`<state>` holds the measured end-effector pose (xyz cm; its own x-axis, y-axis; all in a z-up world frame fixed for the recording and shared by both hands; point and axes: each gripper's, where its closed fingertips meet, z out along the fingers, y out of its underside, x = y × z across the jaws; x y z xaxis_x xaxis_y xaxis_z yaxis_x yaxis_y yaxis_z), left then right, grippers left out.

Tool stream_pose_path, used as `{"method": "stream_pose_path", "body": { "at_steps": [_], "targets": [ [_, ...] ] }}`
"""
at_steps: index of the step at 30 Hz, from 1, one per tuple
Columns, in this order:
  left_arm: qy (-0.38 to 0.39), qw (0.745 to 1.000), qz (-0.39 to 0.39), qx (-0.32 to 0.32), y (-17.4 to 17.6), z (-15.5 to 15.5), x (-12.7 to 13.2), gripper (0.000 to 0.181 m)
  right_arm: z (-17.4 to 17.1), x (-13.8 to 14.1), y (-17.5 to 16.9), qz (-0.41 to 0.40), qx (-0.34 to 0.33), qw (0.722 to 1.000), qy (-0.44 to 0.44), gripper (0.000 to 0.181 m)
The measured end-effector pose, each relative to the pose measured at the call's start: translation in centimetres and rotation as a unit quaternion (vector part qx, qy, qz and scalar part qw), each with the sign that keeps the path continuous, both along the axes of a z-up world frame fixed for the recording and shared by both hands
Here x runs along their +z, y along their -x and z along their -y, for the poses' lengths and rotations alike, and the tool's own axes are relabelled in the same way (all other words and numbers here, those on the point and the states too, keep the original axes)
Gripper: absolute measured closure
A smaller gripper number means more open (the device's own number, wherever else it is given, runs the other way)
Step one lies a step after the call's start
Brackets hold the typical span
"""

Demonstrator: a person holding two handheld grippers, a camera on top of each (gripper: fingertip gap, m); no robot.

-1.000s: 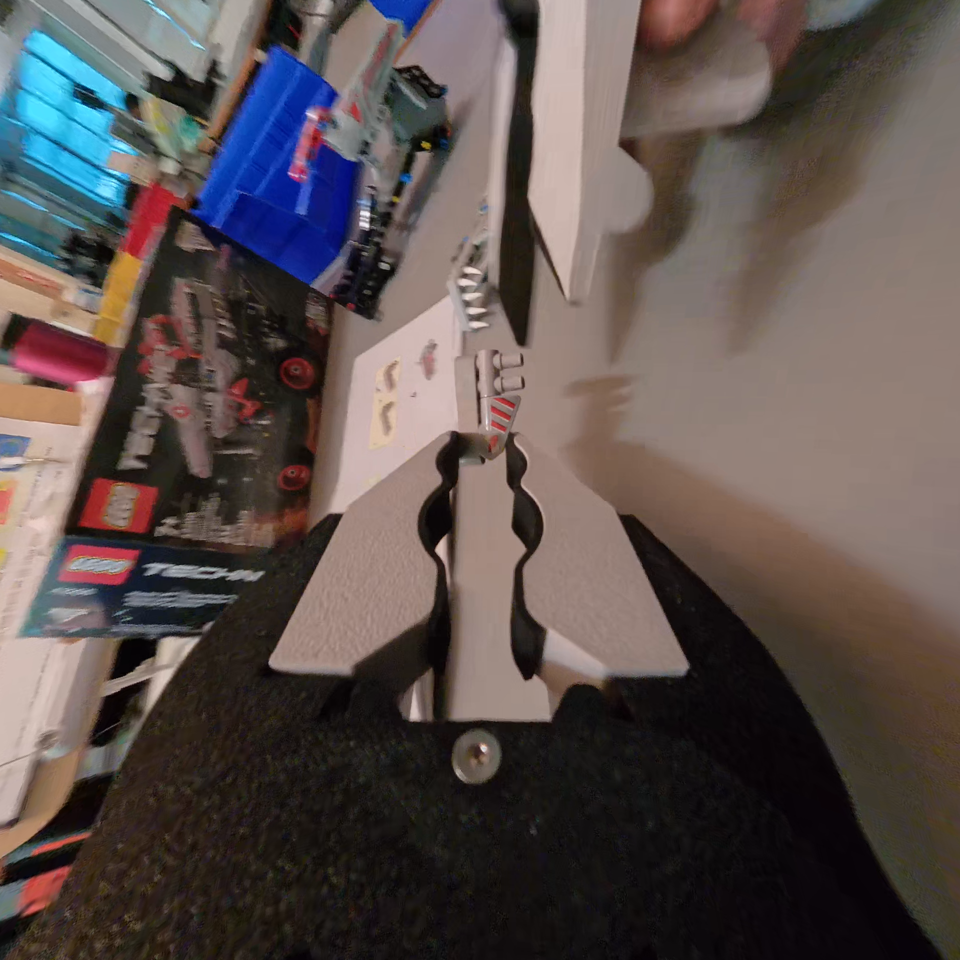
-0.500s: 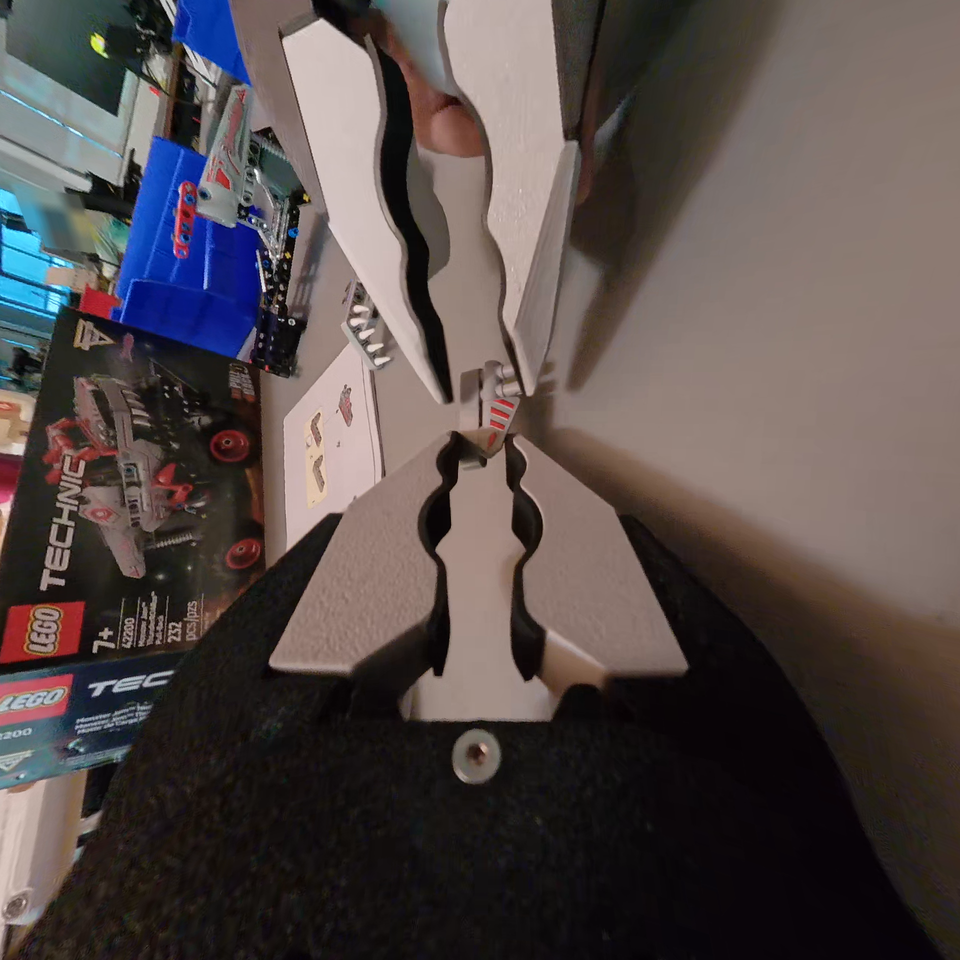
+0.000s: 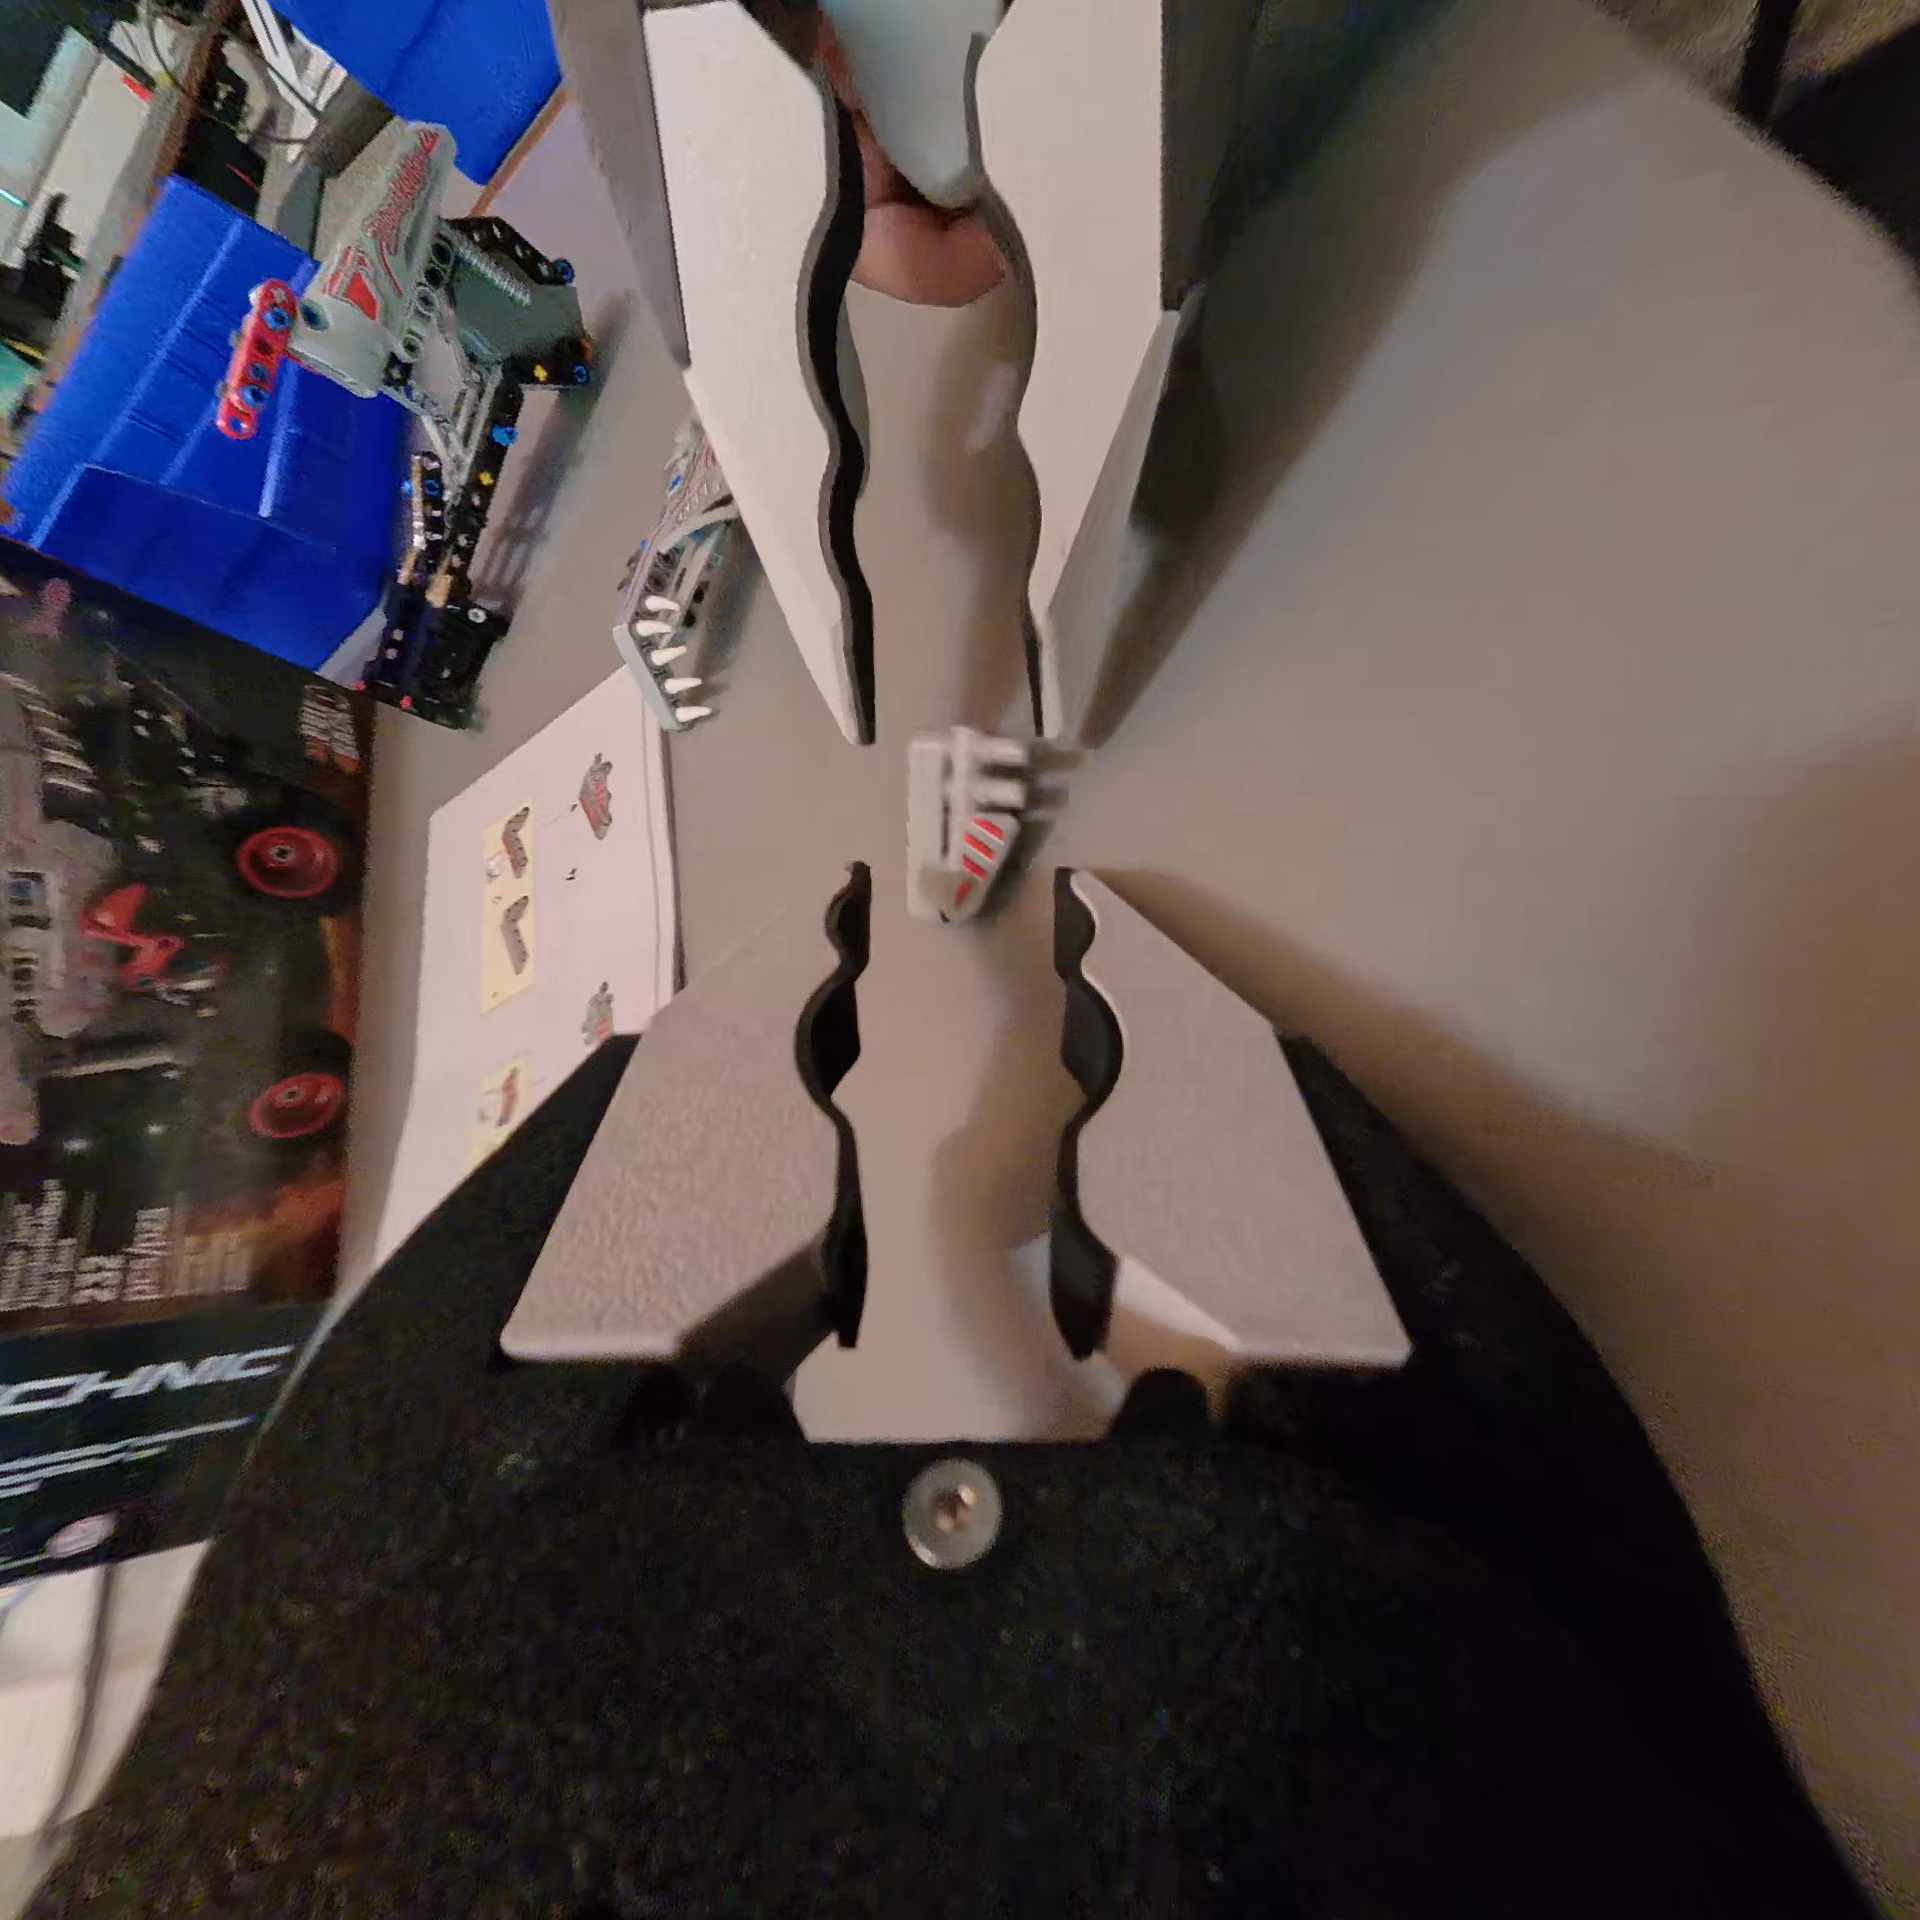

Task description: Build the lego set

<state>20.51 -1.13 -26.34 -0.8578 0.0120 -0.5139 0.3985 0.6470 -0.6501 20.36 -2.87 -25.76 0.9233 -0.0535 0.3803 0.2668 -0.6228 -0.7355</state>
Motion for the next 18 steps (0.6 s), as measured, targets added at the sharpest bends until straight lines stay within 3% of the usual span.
{"method": "stream_pose_path", "body": {
  "at_steps": [4, 8, 14, 18],
  "targets": [
    [0.054, 0.996, -0.072, 0.008, 0.2, 0.0, 1.3, 0.147, 0.2, 1.6, -0.2, -0.093, -0.038, 0.992, -0.071, 0.139],
    [0.079, 0.987, -0.137, 0.03, 0.0, 0.0, 1.4, 0.144, -0.1, 1.0, -0.3, -0.178, -0.068, 0.978, -0.084, 0.137],
    [0.062, 0.986, -0.152, 0.041, -0.2, -0.1, 0.7, 0.147, -0.1, -0.5, 0.3, -0.193, -0.069, 0.978, -0.036, 0.141],
    [0.054, 0.986, -0.155, 0.034, 0.1, 0.0, 0.5, 0.151, -0.2, -1.1, 0.8, -0.146, -0.034, 0.989, -0.004, 0.147]
  ]
}}
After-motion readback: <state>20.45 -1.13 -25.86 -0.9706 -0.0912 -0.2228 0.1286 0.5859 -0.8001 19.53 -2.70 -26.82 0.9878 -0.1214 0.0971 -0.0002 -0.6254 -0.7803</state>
